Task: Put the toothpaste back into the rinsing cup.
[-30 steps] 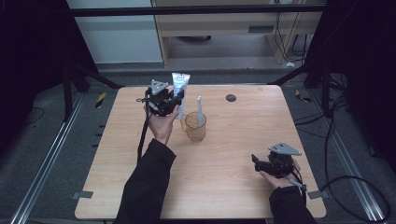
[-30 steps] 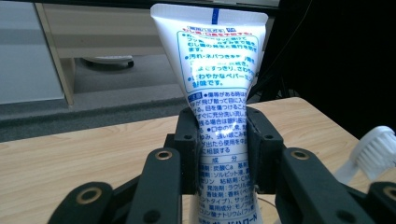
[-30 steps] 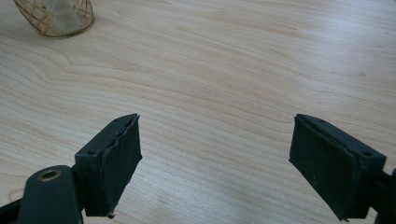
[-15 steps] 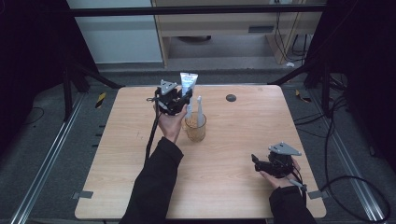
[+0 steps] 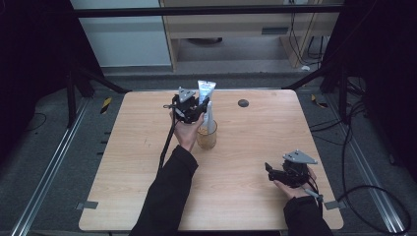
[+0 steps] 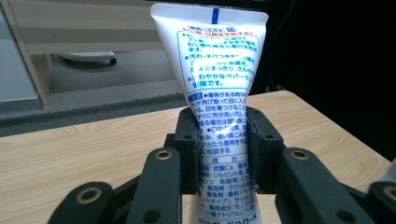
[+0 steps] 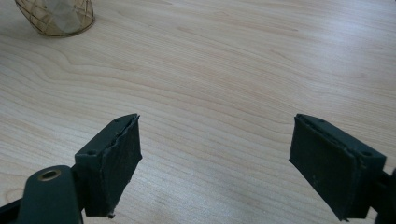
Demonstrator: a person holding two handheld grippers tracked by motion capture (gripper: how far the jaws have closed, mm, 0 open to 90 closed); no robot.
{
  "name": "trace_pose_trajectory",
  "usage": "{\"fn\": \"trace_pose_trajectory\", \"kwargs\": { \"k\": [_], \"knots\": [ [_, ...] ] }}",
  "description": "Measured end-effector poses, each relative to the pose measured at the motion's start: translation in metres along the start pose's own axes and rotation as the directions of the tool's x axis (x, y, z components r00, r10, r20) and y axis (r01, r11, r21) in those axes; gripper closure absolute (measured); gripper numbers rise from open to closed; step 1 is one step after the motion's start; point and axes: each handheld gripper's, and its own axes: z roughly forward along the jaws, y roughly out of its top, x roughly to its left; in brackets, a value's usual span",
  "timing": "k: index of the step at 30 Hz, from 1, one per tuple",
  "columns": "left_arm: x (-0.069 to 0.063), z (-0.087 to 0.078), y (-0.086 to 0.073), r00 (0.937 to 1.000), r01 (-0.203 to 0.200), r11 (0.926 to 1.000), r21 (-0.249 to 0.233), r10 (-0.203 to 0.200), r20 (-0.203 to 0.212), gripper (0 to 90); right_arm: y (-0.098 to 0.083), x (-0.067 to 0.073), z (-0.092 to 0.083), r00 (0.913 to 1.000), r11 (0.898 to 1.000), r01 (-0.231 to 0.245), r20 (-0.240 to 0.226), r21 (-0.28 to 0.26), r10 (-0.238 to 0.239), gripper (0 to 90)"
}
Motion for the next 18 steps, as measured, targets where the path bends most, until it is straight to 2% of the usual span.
{"fn": "trace_pose_trajectory", "kwargs": {
  "k": [18],
  "knots": [
    [0.002,0.004,-0.020,0.9998,-0.012,0.9999,0.005,0.012,0.016,68.5,-0.001,0.000,0.001,1.0000,1.000,0.006,-0.002,0.007,-0.006,16.7]
  ]
}}
